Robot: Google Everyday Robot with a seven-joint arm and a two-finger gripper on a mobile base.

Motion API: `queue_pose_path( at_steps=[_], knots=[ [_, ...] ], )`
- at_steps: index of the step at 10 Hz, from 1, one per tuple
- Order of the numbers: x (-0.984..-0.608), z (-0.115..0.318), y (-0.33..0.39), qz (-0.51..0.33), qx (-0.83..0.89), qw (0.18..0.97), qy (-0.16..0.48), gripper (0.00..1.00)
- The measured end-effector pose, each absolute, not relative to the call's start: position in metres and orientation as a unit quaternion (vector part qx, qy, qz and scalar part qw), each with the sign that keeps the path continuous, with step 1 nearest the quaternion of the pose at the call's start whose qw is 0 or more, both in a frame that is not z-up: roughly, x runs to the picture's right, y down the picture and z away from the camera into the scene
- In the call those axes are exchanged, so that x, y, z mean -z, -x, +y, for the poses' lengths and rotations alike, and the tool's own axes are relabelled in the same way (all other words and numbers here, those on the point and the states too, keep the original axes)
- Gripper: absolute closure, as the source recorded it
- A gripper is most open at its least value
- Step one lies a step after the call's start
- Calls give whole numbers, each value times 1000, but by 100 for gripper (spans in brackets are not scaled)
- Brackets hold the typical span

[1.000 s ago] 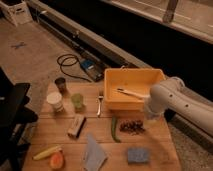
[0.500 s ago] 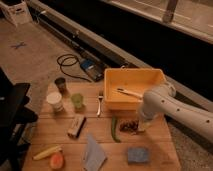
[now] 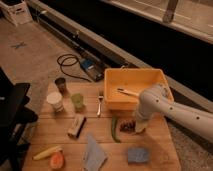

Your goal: Place grapes in metal cup

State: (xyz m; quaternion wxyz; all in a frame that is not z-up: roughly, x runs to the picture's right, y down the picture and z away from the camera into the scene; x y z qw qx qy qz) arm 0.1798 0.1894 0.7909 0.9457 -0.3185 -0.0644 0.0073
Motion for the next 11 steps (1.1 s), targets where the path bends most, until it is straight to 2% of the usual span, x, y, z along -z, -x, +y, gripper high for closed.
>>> queue_pose_path(
  at_steps=[7,9,11],
  knots=[
    [-820,220,-179,-78,-25,929,361,37],
    [-823,225,-178,-79,-27,925,369,53],
    [-822,228,-178,-80,-27,924,373,75]
  ],
)
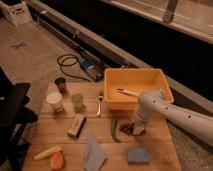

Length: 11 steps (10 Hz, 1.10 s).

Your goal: Place grapes in metal cup

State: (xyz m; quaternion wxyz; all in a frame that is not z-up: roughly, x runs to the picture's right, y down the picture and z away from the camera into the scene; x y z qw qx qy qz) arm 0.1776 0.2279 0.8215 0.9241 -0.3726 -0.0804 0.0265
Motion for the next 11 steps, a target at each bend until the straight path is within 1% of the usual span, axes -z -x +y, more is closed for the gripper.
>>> queue_pose_path(
  at_steps=[1,2,3,5,8,9,11],
  knots=[
    [-821,228,-178,-81,-27,924,373,83],
    [-820,229,-178,-82,-27,923,374,95],
    [-819,228,-178,-82,-27,924,373,99],
    [-809,220,-172,-85,-20,928,362,100],
    [-772,187,-150,-102,3,940,324,100],
    [-755,174,-135,-115,18,944,310,100],
    [-735,157,-108,-137,45,946,290,100]
  ],
)
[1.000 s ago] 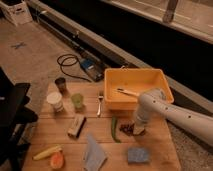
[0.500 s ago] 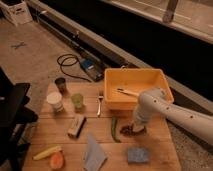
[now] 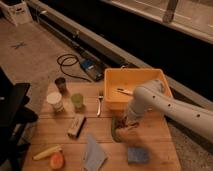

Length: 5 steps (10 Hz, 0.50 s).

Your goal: Place grapes in metal cup

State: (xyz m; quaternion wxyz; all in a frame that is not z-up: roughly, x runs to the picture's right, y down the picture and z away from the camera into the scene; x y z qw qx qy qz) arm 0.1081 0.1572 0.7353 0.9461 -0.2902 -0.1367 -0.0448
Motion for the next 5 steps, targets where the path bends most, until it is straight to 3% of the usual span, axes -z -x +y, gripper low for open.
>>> queue_pose_path(
  at_steps=[5],
  knots=[
    [-681,64,-40,-187,107,949,229,100]
  ],
)
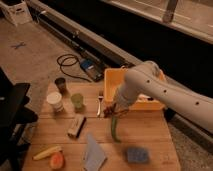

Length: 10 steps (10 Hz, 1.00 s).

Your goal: Place grapes in metal cup

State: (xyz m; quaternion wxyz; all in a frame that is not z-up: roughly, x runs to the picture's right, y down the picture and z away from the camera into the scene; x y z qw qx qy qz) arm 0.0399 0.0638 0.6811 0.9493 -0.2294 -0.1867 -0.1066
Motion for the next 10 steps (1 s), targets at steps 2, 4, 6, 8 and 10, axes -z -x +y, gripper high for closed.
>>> queue_pose_path(
  at_steps=[2,4,6,8,10],
  knots=[
    [-684,20,-6,-201,105,950,213,100],
    [-698,-16,24,-210,98,950,208,100],
    [-701,-23,30,-212,97,950,208,100],
    [-702,-23,27,-210,95,951,208,100],
    [-703,-23,27,-206,96,951,207,100]
  ],
)
